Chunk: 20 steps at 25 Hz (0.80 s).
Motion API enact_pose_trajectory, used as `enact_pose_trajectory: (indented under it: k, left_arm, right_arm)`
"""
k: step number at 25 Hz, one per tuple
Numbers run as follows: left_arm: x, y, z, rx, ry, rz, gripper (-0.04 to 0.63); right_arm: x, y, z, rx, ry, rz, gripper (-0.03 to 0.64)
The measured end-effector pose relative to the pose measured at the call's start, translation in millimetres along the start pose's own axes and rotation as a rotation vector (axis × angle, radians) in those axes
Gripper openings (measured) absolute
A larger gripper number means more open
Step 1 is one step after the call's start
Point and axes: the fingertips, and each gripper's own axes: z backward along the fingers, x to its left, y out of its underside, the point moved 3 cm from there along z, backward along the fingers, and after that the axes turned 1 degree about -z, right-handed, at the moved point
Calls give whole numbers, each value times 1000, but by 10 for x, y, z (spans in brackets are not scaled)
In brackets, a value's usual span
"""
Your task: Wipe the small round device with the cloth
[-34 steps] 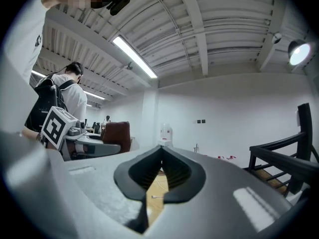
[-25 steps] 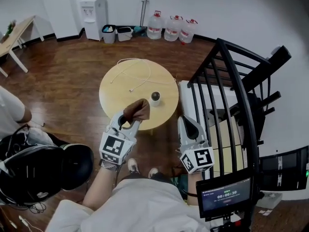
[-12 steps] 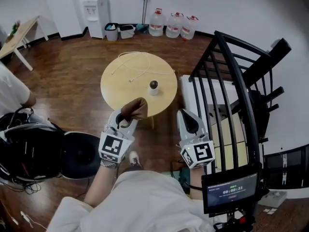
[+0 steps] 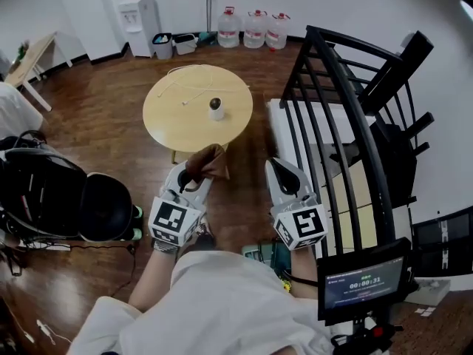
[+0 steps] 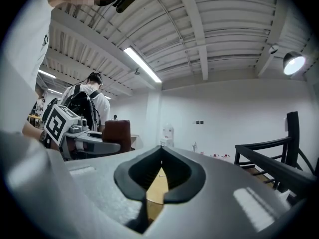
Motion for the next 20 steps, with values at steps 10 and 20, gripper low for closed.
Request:
enact_pose_trajectory:
  k: [10, 20]
  left_arm:
    - [-315, -102, 391, -11, -110, 10, 75]
    - [-361, -173, 560, 4, -108, -22, 77]
  right_arm:
    - [271, -8, 531, -16, -42, -16, 3]
    - [548, -124, 597, -22, -57, -29, 3]
